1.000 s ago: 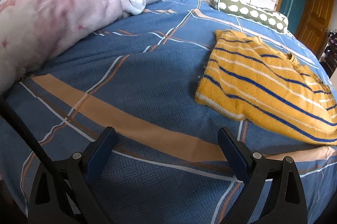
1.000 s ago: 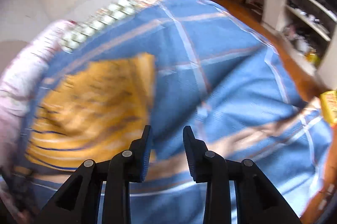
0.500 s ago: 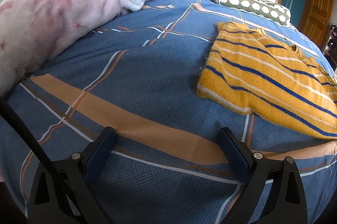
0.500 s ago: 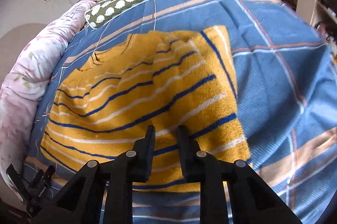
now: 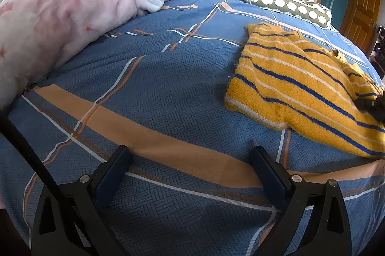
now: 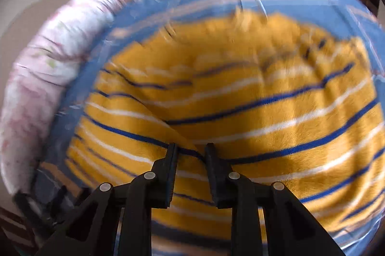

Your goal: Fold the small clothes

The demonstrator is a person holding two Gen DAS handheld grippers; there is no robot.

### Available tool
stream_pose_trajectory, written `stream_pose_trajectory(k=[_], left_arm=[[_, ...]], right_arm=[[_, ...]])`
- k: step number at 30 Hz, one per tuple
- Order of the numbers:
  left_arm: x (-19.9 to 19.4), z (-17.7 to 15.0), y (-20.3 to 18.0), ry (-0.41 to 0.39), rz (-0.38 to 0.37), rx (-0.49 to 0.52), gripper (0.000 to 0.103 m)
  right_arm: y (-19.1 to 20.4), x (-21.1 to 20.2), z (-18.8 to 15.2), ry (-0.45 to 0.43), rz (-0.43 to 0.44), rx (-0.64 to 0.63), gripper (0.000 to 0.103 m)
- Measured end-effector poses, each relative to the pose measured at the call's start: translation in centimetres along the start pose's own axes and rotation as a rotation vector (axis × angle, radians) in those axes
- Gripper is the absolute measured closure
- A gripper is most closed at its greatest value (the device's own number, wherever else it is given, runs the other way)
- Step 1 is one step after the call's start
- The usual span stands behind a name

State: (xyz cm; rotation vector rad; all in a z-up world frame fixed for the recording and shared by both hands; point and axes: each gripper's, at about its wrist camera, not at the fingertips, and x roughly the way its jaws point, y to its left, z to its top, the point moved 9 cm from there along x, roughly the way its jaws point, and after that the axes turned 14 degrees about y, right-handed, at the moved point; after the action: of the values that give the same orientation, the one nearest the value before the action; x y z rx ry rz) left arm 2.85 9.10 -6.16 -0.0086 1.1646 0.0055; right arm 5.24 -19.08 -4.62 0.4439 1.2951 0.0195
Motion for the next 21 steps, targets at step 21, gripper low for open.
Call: stream_pose_trajectory(k=[21], left_arm=[[0.2, 0.0, -0.1, 0.013, 0.002, 0.003, 0.0]], right_arm=[[7.8, -0.4, 1.2, -0.027, 0.03, -0.191, 0.075]])
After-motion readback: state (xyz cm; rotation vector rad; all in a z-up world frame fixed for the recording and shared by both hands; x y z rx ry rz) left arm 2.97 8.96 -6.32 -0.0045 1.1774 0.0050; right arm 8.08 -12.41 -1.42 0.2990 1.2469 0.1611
